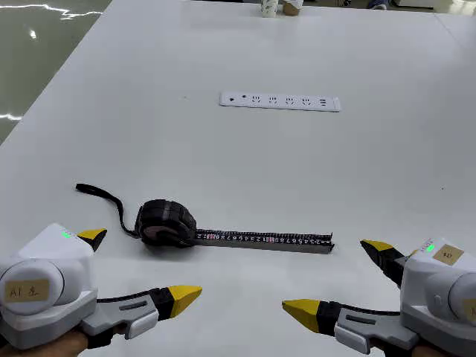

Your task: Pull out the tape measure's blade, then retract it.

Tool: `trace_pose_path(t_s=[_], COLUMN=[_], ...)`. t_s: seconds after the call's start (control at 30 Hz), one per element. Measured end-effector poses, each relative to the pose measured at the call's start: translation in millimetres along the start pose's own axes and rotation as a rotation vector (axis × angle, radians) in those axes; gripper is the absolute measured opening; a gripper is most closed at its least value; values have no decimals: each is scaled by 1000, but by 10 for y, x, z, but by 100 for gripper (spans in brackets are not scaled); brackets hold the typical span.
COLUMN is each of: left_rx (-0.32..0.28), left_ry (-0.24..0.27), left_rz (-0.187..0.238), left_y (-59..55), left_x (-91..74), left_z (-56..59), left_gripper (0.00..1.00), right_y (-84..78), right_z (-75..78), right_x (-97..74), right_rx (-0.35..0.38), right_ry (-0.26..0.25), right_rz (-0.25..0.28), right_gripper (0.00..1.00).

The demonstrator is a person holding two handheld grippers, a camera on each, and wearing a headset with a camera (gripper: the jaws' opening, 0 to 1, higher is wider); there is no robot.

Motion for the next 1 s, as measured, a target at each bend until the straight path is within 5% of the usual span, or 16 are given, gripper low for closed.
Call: trace_pose_path(t_s=[1.0], left_rx=[-19], left_ry=[40], left_rz=[21], left_y=[17], left_x=[76], left_z=[17], left_gripper=[99], right_y=[-101], right_z=[76], right_x=[17], right_rx=[-1], right_ry=[2], right_rz=[-12], right_gripper=[94])
Point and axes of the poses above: the centre of the closed fingertips' face, and the gripper's own axes: x roughly forward along the fingers, z roughly to its right, y roughly out of its top, the point moved 3 cm from there along -x, roughly backward along the fingers, and after that the axes turned 4 degrees about -y, right-handed, at the moved point
